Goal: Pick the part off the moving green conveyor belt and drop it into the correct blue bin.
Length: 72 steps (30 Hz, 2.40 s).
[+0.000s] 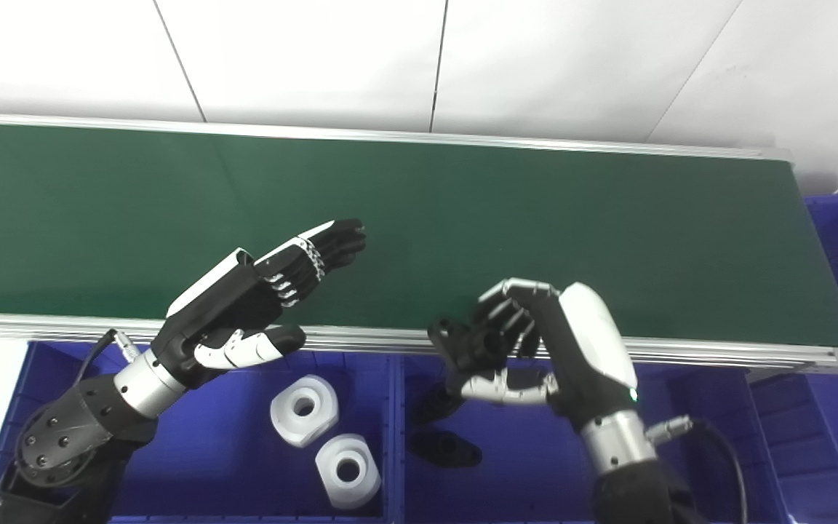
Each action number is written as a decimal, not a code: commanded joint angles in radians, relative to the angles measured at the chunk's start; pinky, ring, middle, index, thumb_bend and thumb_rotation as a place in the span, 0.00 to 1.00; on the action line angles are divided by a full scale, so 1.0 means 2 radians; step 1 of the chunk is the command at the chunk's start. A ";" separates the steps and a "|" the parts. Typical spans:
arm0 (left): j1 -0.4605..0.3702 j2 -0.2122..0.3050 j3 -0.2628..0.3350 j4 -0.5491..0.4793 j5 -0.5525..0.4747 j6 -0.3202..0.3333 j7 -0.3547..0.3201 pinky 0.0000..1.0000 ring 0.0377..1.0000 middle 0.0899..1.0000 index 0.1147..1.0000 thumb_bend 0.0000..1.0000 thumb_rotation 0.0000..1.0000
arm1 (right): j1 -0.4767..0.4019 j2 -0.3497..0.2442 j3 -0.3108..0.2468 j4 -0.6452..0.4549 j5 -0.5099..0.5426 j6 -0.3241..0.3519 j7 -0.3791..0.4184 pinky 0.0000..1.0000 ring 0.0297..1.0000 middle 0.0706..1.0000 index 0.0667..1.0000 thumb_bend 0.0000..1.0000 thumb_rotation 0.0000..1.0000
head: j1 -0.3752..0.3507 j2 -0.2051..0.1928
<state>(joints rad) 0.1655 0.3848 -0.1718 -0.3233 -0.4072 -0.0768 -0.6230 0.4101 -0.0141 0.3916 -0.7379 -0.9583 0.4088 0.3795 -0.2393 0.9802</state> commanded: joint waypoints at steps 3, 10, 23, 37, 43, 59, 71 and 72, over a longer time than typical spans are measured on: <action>-0.005 0.007 0.005 -0.016 -0.008 -0.003 -0.001 0.98 0.97 0.97 0.93 0.36 0.52 | 0.009 -0.009 0.016 0.030 -0.031 -0.038 -0.022 0.30 0.38 0.42 0.47 0.52 0.00 | 0.001 -0.002; -0.004 0.007 0.006 -0.024 -0.012 0.006 0.000 0.99 0.97 0.96 0.93 0.37 0.53 | -0.011 -0.022 0.033 0.126 -0.051 -0.056 -0.066 0.34 0.38 0.42 0.47 0.52 0.00 | 0.007 0.000; 0.001 0.006 0.008 -0.034 -0.016 0.011 0.002 0.98 0.97 0.96 0.93 0.37 0.52 | -0.046 -0.039 0.067 0.197 -0.101 -0.032 -0.055 0.39 0.39 0.44 0.50 0.52 0.00 | 0.011 0.001; 0.002 0.007 0.009 -0.034 -0.012 0.009 0.004 0.97 0.96 0.96 0.93 0.37 0.52 | -0.042 -0.029 0.056 0.182 -0.131 -0.023 0.002 0.60 0.69 0.75 0.77 0.72 0.21 | 0.013 0.000; 0.002 0.007 0.008 -0.034 -0.013 0.010 0.003 0.98 0.97 0.96 0.93 0.39 0.53 | -0.034 -0.028 0.046 0.173 -0.107 -0.035 -0.016 0.59 0.68 0.74 0.75 0.71 0.17 | 0.018 -0.002; 0.019 0.008 0.004 -0.026 0.034 -0.019 0.003 0.97 0.97 0.97 0.94 0.38 0.57 | 0.086 -0.049 0.009 -0.028 0.256 -0.198 -0.105 0.84 0.90 0.92 0.90 0.47 0.82 | 0.020 0.003; 0.042 0.009 -0.003 -0.022 0.062 -0.053 0.004 0.96 0.97 0.98 0.96 0.35 0.57 | 0.106 -0.039 0.007 0.056 0.283 -0.308 -0.163 0.96 1.00 1.00 0.99 0.45 0.93 | 0.026 0.004; 0.042 0.010 -0.004 -0.023 0.062 -0.054 0.004 0.96 0.97 0.98 0.96 0.35 0.58 | 0.106 -0.039 0.006 0.059 0.282 -0.311 -0.165 0.96 1.00 1.00 0.99 0.45 0.94 | 0.026 0.005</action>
<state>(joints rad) 0.2565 0.3937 -0.1796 -0.3533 -0.2763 -0.1458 -0.6155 0.6256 -0.1043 0.4053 -0.6032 -0.3981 -0.1441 0.0678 -0.1872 0.9879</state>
